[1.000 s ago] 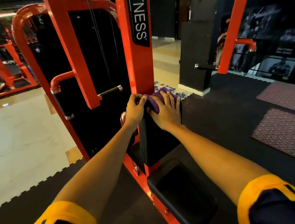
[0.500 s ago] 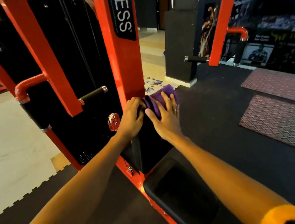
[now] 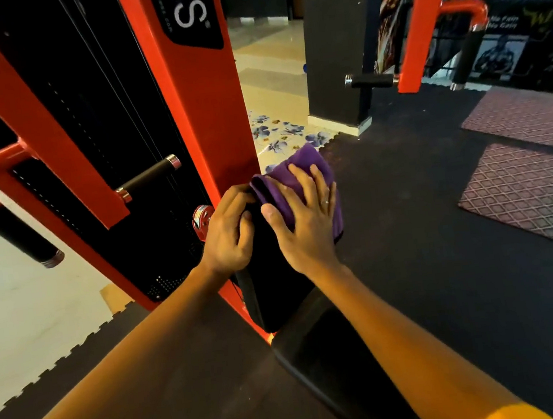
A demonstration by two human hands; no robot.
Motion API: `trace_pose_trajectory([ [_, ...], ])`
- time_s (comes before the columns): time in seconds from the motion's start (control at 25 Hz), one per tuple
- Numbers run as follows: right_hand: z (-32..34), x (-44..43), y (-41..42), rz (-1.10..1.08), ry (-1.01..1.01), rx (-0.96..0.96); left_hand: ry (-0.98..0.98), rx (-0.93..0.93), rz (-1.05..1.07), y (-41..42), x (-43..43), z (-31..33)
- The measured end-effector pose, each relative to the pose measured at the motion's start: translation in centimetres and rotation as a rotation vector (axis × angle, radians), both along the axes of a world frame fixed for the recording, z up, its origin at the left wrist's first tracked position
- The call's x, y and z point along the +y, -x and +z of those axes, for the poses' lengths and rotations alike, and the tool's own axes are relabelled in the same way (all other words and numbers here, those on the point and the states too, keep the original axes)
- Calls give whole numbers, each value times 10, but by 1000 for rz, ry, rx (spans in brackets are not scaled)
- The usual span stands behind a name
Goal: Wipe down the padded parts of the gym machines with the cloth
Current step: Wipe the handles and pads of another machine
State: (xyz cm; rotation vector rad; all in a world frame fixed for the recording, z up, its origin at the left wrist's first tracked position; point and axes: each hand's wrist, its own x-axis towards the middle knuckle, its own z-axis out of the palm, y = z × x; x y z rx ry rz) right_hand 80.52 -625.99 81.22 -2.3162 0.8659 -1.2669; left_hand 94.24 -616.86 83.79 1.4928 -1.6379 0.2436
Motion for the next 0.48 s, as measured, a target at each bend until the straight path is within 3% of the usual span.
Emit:
trace_pose_trajectory([
  [0.16,11,-38,1,11,54,3,-17,5,-18,4,3,1],
  [0.32,35,-63,-7,16,-471,-215,-302,-40,-174,-12,-4,22],
  [0.48,12,-70,-3,-20,-959,-537,-577,-84,-308,-31,-23,41],
])
